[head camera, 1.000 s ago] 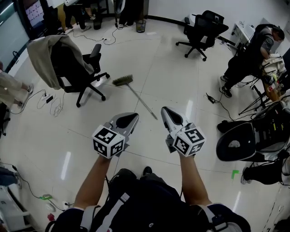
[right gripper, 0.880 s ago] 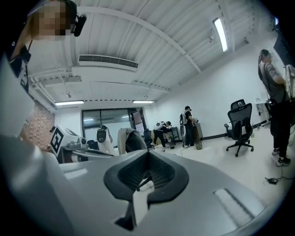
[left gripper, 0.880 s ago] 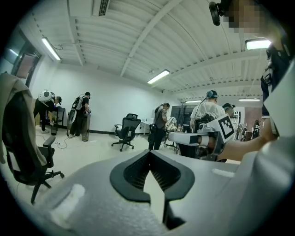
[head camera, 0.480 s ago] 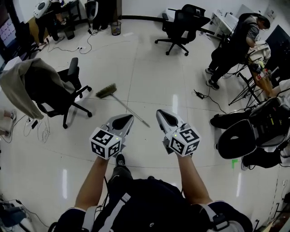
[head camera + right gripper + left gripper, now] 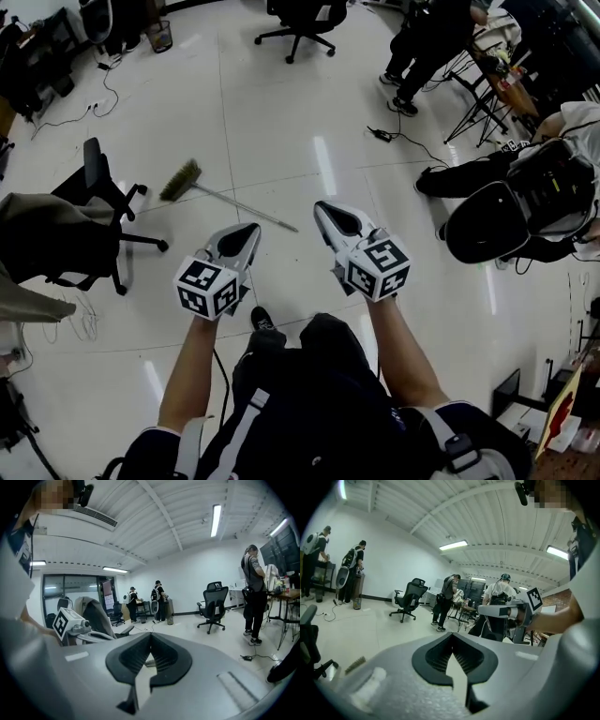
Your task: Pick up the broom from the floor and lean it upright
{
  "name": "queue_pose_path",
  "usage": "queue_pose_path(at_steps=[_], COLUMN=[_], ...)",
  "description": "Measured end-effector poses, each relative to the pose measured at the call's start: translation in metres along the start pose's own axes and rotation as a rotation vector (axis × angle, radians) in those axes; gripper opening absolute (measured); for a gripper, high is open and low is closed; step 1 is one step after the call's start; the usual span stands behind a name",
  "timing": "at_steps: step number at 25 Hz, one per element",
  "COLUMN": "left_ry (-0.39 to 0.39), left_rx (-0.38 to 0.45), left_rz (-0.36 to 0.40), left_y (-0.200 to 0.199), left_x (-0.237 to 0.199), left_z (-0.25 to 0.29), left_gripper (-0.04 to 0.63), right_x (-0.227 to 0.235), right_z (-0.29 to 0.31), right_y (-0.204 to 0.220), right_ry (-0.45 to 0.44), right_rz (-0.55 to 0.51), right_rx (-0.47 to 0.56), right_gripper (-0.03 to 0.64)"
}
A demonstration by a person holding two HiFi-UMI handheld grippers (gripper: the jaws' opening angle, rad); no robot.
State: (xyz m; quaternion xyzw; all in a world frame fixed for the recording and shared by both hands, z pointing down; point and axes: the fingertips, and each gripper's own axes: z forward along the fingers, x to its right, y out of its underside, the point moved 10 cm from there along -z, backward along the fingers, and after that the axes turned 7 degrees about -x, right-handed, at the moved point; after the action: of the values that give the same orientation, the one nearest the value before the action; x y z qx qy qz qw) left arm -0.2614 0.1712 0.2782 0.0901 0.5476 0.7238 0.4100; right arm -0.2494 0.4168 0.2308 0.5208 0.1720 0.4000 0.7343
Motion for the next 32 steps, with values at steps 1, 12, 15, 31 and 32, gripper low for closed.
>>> queue_pose_path(at_steps=[1,12,15,31,32], left_ry=[0.011,0.000,0.009,0.153,0.152], left_rx=[-0.011,-0.145,-0.174,-0.342,-0.343], left_rz=[0.002,0.052,0.061,0.069,0.062], left_y=[0.000,0.061,0.092,0.340,0.351], left_x=[-0.006,-0.086,-0.114,-0.300,-0.307], left_z=[0.007,0.125,0.165,0.354,0.360], left_gripper=[-0.002,-0.002,-0.002,-0.002,-0.002], right_x=[0.006,0.112,0.142,0.242,0.248], right_z=[0.004,0.098,0.142,0.359,0.369], right_y=[0.004,0.095,0.143,0.495,0.516], right_ry=[0.010,0.019,-0.026,-0.147,-0.151], right_rz=[0.007,-0.036,-0.094,-0.154,-0.158], right_rx=[-0.011,-0.129,-0.181,-0.618,-0.638], right_gripper=[0.005,0.005,0.005,0.104,0.110])
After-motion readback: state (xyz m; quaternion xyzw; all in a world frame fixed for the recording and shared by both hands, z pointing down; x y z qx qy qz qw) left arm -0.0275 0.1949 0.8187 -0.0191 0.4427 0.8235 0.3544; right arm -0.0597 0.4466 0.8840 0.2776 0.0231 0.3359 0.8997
